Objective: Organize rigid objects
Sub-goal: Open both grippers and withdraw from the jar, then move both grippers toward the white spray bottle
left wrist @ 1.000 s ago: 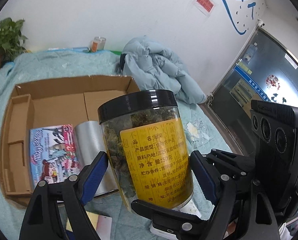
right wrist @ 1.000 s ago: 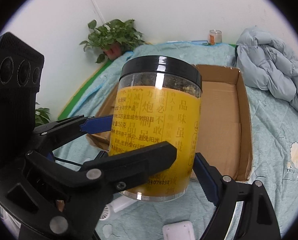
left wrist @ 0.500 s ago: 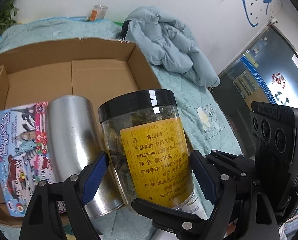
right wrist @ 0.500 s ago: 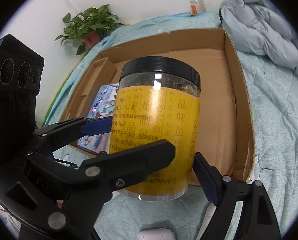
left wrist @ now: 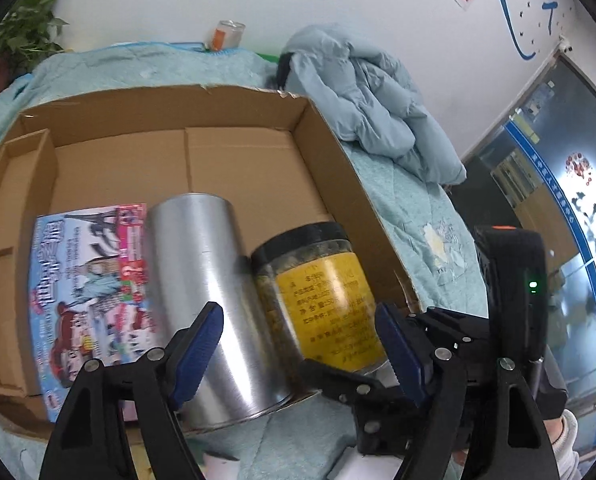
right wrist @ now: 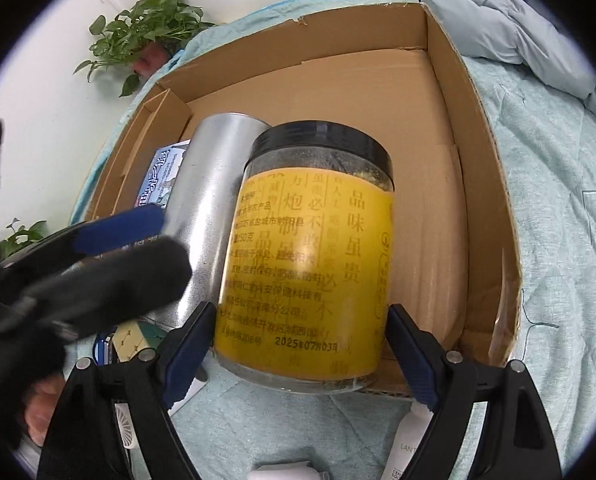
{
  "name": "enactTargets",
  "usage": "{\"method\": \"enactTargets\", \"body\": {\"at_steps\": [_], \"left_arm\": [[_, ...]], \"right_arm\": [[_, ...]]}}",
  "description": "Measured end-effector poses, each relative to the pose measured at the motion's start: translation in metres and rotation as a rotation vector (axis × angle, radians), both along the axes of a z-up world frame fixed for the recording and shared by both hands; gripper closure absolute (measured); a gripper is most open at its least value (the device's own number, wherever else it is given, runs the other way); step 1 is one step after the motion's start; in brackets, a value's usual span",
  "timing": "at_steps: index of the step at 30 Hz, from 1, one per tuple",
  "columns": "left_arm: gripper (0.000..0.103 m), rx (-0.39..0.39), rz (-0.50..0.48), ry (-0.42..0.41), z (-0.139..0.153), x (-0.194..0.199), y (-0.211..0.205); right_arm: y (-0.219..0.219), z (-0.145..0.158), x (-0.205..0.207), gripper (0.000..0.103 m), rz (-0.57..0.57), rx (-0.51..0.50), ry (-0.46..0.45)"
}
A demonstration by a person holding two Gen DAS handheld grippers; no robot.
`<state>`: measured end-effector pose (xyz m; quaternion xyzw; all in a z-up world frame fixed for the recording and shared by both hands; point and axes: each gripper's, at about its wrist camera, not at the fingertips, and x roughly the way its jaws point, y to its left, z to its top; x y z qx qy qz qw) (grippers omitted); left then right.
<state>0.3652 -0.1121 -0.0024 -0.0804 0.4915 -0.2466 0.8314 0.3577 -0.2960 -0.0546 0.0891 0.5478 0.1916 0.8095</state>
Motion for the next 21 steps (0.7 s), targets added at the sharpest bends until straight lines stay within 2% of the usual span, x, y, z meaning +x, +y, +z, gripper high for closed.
{"method": "enactTargets", "body": {"at_steps": [4,6,7,9,13,14,15,16,17,18,19,20,21], "left_arm": [[0.025,0.020,0.069,-0.094,0.017,-0.022,0.041],[0.017,0.056,0.143,-0.162,0.028,-0.040,0.068],[0.013,0.086,0.186,-0.197,0.033,-0.051,0.080],[0.000,0.166,0.255,-0.278,0.043,-0.075,0.102],[0.001,0.350,0.345,-0.436,0.065,-0.131,0.136],[0.001,0.359,0.354,-0.450,0.069,-0.141,0.143],[0.007,0.353,0.357,-0.467,0.072,-0.153,0.148],[0.020,0.334,0.350,-0.493,0.073,-0.166,0.153],[0.064,0.327,0.335,-0.498,0.073,-0.179,0.155],[0.096,0.337,0.321,-0.473,0.070,-0.187,0.156],[0.097,0.342,0.317,-0.446,0.066,-0.196,0.156],[0.097,0.327,0.316,-0.447,0.062,-0.208,0.153],[0.086,0.311,0.314,-0.451,0.058,-0.218,0.150]], "right_arm": [[0.012,0.004,-0.009,0.016,0.007,-0.080,-0.034],[0.011,0.012,-0.018,0.016,0.014,-0.067,-0.070],[0.009,0.021,-0.029,0.016,0.012,-0.041,-0.102],[0.007,0.034,-0.048,0.016,-0.005,-0.019,-0.168],[0.007,0.050,-0.101,0.016,-0.028,-0.008,-0.291],[0.009,0.049,-0.114,0.016,-0.022,-0.011,-0.307],[0.013,0.046,-0.125,0.018,-0.019,-0.019,-0.320],[0.014,0.044,-0.135,0.031,-0.022,-0.028,-0.334],[0.017,0.040,-0.147,0.061,-0.030,-0.049,-0.351],[0.020,0.034,-0.158,0.074,-0.034,-0.083,-0.358],[0.019,0.031,-0.162,0.080,-0.036,-0.097,-0.358],[0.019,0.027,-0.170,0.080,-0.046,-0.095,-0.365],[0.017,0.024,-0.178,0.078,-0.054,-0.082,-0.374]]}}
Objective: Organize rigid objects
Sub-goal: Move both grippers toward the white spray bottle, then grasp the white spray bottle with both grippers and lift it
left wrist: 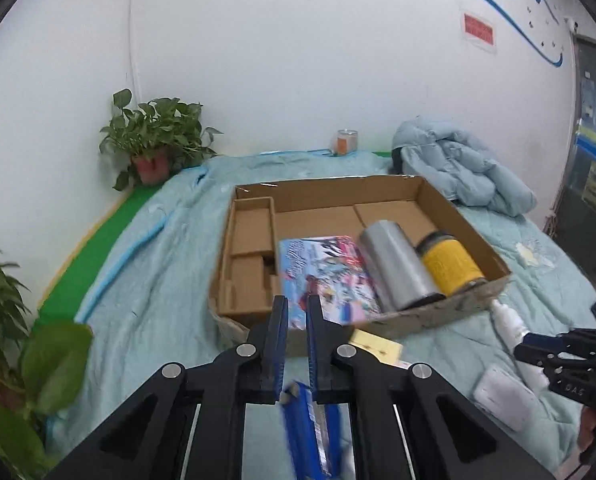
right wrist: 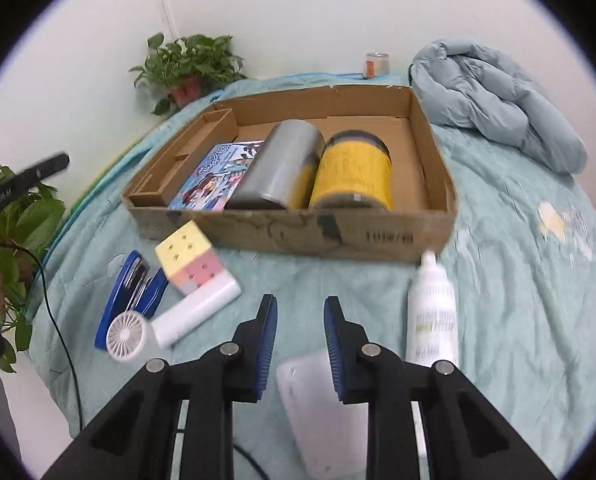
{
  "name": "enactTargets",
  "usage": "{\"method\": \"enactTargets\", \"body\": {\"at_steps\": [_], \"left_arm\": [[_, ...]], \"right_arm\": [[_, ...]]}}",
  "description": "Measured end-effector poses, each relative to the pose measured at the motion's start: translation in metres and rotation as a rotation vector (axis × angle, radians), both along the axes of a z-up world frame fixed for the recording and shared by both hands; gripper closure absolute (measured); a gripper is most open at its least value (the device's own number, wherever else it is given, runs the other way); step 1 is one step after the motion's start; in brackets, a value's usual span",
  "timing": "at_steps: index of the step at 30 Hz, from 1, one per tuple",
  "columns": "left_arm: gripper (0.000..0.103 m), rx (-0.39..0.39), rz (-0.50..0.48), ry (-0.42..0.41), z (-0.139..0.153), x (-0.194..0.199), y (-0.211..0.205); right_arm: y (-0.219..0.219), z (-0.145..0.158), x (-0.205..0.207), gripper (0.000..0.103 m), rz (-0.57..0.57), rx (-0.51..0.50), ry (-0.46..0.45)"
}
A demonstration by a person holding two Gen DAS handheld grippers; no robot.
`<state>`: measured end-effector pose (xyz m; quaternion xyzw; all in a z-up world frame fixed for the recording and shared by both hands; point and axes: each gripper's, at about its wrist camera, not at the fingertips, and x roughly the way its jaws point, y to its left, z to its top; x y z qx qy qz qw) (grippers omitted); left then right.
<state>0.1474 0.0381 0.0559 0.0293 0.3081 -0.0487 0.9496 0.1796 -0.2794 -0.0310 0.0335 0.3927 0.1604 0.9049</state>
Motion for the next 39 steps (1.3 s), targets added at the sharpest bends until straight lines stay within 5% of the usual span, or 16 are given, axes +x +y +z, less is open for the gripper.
{"method": "enactTargets", "body": {"at_steps": [1,2,3,4,8,18,24,26,31,34,39], "left_arm": [[0.071,-0.012,-0.019,0.005,-0.005,-0.011,-0.005],[0.017,-0.009,-0.024,0.012,-0.008,-0.020,-0.011],[0.003,-0.003,-0.016,0.006,-0.012,-0.028,-0.016],[0.001,-0.009,-0.009,-0.032,-0.017,-0.035,-0.023],[0.000,-0.031,-0.108,0.015,-0.040,-0.046,-0.062],[0.000,-0.115,-0.123,0.105,-0.075,-0.065,-0.083],[0.000,-0.184,-0.190,0.157,-0.074,-0.060,-0.091],[0.000,-0.208,-0.227,0.163,-0.068,-0.056,-0.097],[0.001,-0.263,-0.351,0.191,-0.057,-0.043,-0.135],[0.001,-0.374,-0.442,0.321,-0.064,-0.028,-0.166],[0.002,-0.415,-0.539,0.437,-0.087,-0.009,-0.221]], "right_arm": [[-0.001,-0.003,-0.007,0.063,0.003,0.012,-0.003],[-0.002,-0.005,-0.012,0.027,0.006,0.017,0.004],[-0.007,-0.008,-0.017,0.015,-0.001,0.025,0.013],[-0.015,-0.010,-0.023,0.011,-0.029,0.058,0.004],[-0.038,-0.014,-0.042,0.011,-0.091,0.074,0.003],[-0.091,-0.045,-0.046,0.012,-0.219,0.051,0.058],[-0.094,-0.065,-0.023,0.029,-0.179,0.100,0.119],[-0.088,-0.072,-0.020,0.059,-0.166,0.056,0.142],[-0.091,-0.078,-0.029,0.060,-0.163,0.034,0.148],[-0.093,-0.073,-0.047,0.060,-0.140,-0.019,0.132],[-0.083,-0.069,-0.079,0.059,-0.072,-0.176,0.085]]}}
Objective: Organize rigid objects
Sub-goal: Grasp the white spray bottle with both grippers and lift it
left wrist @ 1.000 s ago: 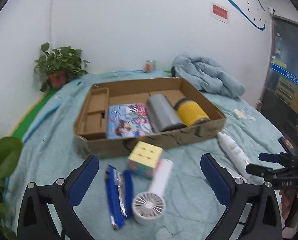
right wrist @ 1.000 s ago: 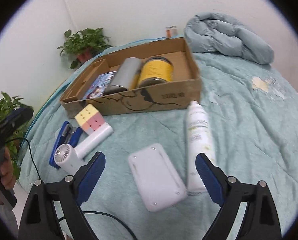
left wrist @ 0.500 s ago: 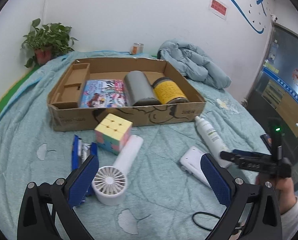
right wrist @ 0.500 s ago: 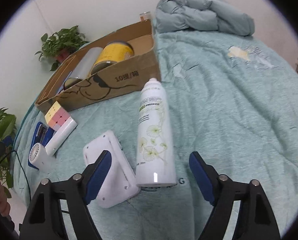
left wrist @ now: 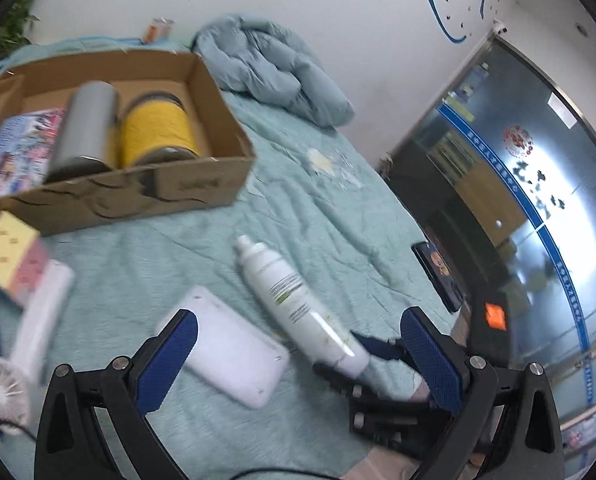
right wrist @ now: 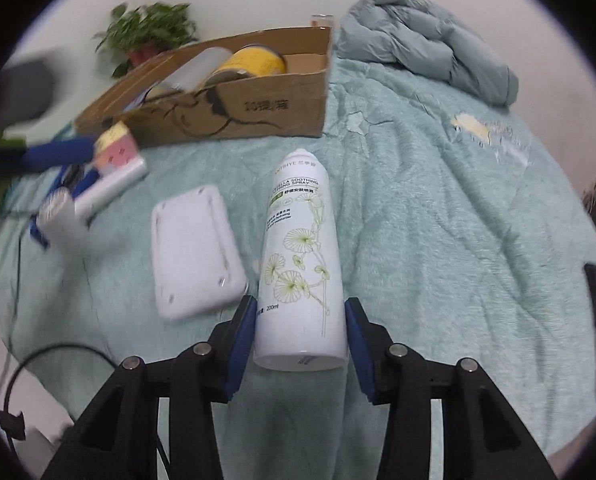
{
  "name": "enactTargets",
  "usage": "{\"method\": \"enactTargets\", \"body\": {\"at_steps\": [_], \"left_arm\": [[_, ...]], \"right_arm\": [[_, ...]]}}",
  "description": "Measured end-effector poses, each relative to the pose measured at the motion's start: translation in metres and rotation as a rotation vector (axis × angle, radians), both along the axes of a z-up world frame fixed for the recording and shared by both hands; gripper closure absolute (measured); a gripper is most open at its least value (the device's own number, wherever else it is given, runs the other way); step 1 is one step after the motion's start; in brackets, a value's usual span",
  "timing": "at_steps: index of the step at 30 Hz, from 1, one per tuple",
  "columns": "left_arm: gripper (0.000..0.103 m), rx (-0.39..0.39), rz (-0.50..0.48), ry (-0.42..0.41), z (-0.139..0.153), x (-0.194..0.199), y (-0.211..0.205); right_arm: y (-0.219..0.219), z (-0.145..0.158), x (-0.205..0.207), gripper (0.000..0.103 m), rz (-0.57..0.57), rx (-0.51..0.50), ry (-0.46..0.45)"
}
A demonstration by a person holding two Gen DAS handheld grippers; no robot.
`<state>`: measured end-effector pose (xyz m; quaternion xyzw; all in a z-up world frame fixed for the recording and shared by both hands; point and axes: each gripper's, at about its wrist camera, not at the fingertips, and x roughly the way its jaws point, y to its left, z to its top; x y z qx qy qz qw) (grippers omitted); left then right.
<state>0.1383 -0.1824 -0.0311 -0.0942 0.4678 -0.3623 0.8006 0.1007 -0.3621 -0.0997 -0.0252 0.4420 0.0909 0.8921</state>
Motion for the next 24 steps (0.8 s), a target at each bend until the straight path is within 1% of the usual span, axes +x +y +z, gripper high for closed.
{"method": "enactTargets", "body": {"at_steps": [2,4,7,8,9,10,11,12,13,14,16,18,19,21,22,24], "left_arm": [[0.004,-0.010,-0.031,0.044,-0.012,0.008,-0.018],[0.008,-0.008,-0.048,0.073,-0.022,0.016,-0.032],[0.018,0.004,-0.058,0.105,-0.035,0.028,-0.045],[0.021,0.006,-0.066,0.117,-0.039,0.034,-0.049],[0.021,0.003,-0.074,0.125,-0.042,0.037,-0.052],[0.021,0.000,-0.083,0.133,-0.045,0.041,-0.055],[0.024,0.008,-0.088,0.141,-0.049,0.045,-0.059],[0.030,0.021,-0.093,0.148,-0.053,0.048,-0.062],[0.033,0.033,-0.101,0.157,-0.057,0.051,-0.066],[0.035,0.045,-0.110,0.171,-0.063,0.053,-0.070],[0.035,0.071,-0.105,0.170,-0.069,0.056,-0.075],[0.036,0.087,-0.100,0.187,-0.077,0.059,-0.076],[0.038,0.087,-0.087,0.205,-0.082,0.062,-0.075],[0.053,0.102,-0.056,0.235,-0.092,0.068,-0.074],[0.054,0.108,-0.053,0.253,-0.097,0.070,-0.075],[0.054,0.107,-0.057,0.240,-0.098,0.071,-0.075]], "right_arm": [[0.004,0.001,-0.008,0.056,0.060,0.030,0.020],[0.000,0.004,-0.014,0.055,0.093,0.113,0.023],[-0.018,0.009,-0.011,0.054,0.074,0.248,0.023],[-0.025,0.008,-0.008,0.054,0.052,0.280,0.028],[-0.029,0.007,-0.004,0.054,0.033,0.290,0.036],[-0.031,0.004,0.001,0.054,0.017,0.290,0.054],[-0.032,-0.001,0.006,0.054,0.005,0.282,0.076],[-0.030,-0.006,0.010,0.054,0.006,0.279,0.094],[-0.027,-0.008,0.012,0.054,0.014,0.291,0.101],[-0.023,-0.010,0.016,0.055,0.020,0.278,0.113],[-0.010,-0.013,0.017,0.057,0.024,0.218,0.110],[-0.004,-0.012,0.018,0.057,0.017,0.192,0.096],[-0.002,-0.011,0.019,0.057,0.012,0.186,0.094],[-0.004,-0.012,0.018,0.057,0.011,0.186,0.092],[-0.004,-0.012,0.017,0.057,0.014,0.185,0.090],[-0.003,-0.013,0.017,0.057,0.013,0.183,0.087]]}}
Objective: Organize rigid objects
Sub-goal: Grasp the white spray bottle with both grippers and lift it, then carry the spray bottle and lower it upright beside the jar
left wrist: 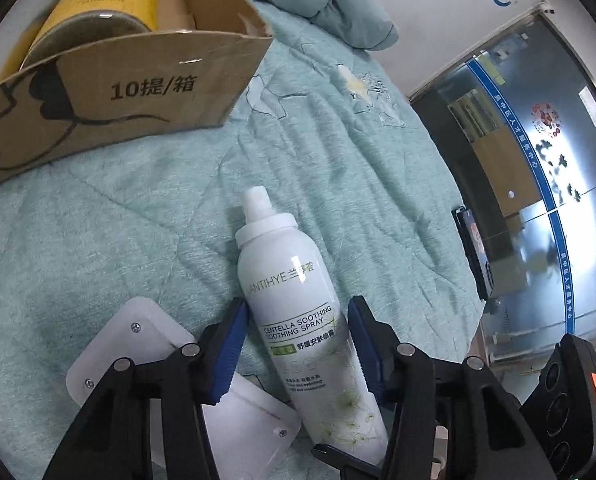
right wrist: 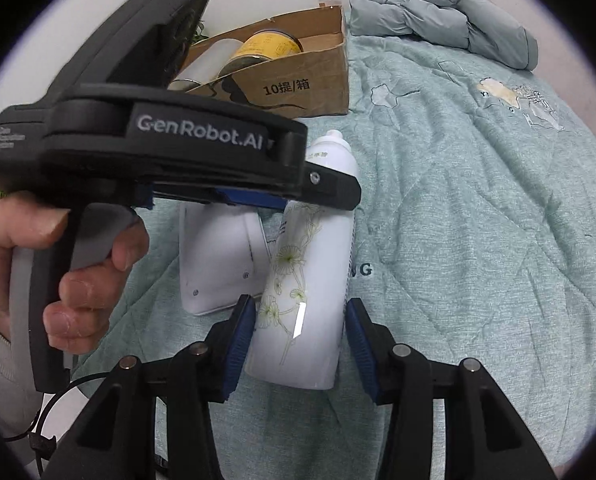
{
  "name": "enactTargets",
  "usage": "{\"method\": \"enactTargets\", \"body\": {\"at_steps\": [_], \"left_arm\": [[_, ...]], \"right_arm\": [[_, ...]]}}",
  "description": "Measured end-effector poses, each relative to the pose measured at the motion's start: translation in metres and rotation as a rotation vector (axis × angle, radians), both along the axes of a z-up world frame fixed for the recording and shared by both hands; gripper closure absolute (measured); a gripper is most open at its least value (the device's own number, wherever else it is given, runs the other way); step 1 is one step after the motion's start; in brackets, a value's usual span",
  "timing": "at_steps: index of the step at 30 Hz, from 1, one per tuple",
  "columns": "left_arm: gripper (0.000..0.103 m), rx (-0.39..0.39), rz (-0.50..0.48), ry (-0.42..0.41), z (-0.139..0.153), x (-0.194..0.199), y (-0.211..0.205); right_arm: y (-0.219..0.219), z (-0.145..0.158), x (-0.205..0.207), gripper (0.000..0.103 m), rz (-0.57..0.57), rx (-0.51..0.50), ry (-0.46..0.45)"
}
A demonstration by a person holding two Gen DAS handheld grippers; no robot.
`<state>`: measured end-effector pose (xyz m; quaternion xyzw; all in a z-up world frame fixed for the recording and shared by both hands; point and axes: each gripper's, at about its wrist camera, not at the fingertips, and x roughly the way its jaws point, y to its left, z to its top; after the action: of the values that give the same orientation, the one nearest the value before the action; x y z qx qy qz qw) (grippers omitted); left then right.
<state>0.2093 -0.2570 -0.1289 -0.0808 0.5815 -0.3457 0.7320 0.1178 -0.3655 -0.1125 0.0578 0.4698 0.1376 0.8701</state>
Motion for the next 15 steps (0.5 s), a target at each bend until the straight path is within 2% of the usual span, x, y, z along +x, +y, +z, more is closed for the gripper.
{"method": "enactTargets", "body": {"at_steps": [4,7,12,15], "left_arm": [[0.054,-0.016,0.008,-0.001,0.001,0.001,0.002],[0.055,-0.034,0.025,-0.003,0.005,-0.002,0.006],[0.057,-0.016,0.034,-0.094,0.030,-0.010,0.010],[0.058,-0.038,0.063,-0.148,0.052,-0.008,0.018]], "right_arm": [[-0.001,-0.001,-0.001,0.057,-0.011,0.000,-0.005],[-0.009,0.001,-0.003,0.058,-0.051,0.053,-0.041],[-0.002,0.008,-0.008,0.058,-0.039,0.044,-0.074],[0.001,0.020,-0.007,0.058,-0.034,0.051,-0.114]]}}
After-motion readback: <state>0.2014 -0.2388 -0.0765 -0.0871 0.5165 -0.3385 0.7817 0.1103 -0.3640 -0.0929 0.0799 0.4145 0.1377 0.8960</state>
